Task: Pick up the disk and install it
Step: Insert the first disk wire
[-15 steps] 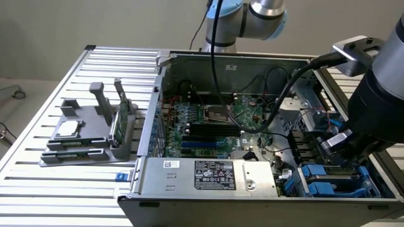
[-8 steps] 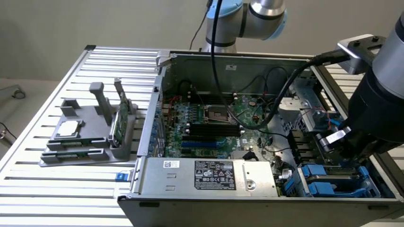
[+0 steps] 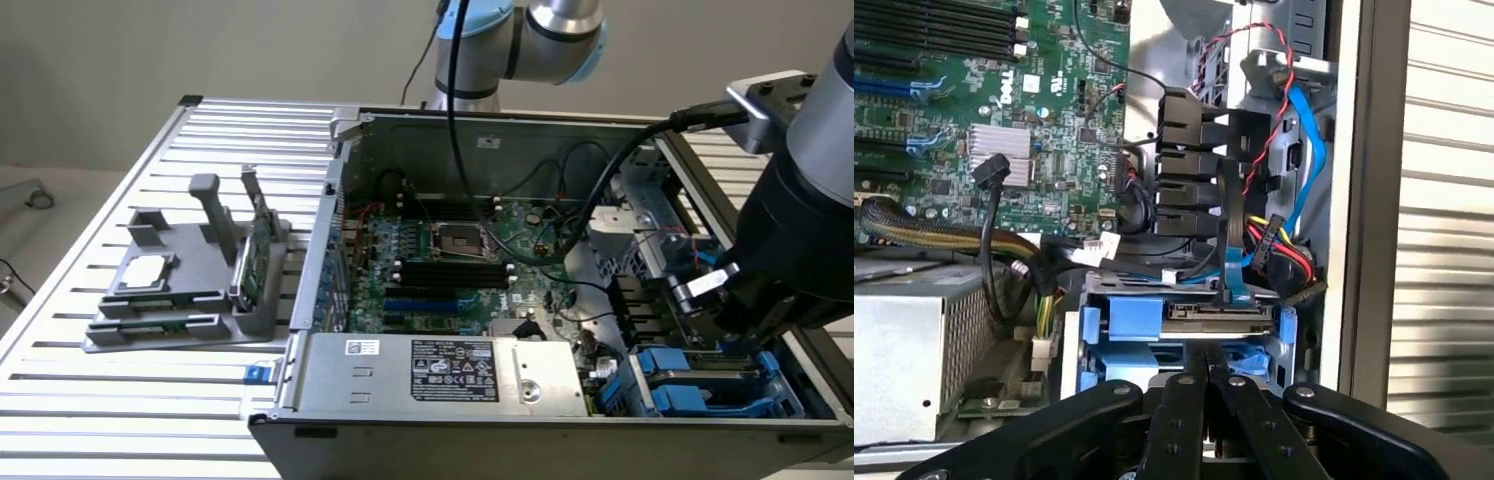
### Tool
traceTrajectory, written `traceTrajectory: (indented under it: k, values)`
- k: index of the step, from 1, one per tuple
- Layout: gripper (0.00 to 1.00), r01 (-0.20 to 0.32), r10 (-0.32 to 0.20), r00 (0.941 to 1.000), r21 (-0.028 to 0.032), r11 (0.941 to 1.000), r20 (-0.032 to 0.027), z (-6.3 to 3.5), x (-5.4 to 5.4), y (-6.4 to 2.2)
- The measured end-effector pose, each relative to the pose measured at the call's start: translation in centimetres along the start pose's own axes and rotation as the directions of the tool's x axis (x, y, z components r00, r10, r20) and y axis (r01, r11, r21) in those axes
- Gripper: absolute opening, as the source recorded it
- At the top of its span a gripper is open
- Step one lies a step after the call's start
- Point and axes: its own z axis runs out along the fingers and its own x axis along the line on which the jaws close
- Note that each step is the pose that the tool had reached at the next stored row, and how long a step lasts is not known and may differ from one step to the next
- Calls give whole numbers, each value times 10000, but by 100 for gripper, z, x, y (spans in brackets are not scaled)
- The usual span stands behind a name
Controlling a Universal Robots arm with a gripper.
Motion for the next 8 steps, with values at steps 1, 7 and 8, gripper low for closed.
traceTrajectory:
  k: [1,7,8]
  values:
    - [14,-131,131,9999,11,9999,10,0,0,0]
    - [14,-870,872,9962,-167,9961,70,15,4,-1]
    - [14,-982,984,9951,-217,9949,77,18,4,-2]
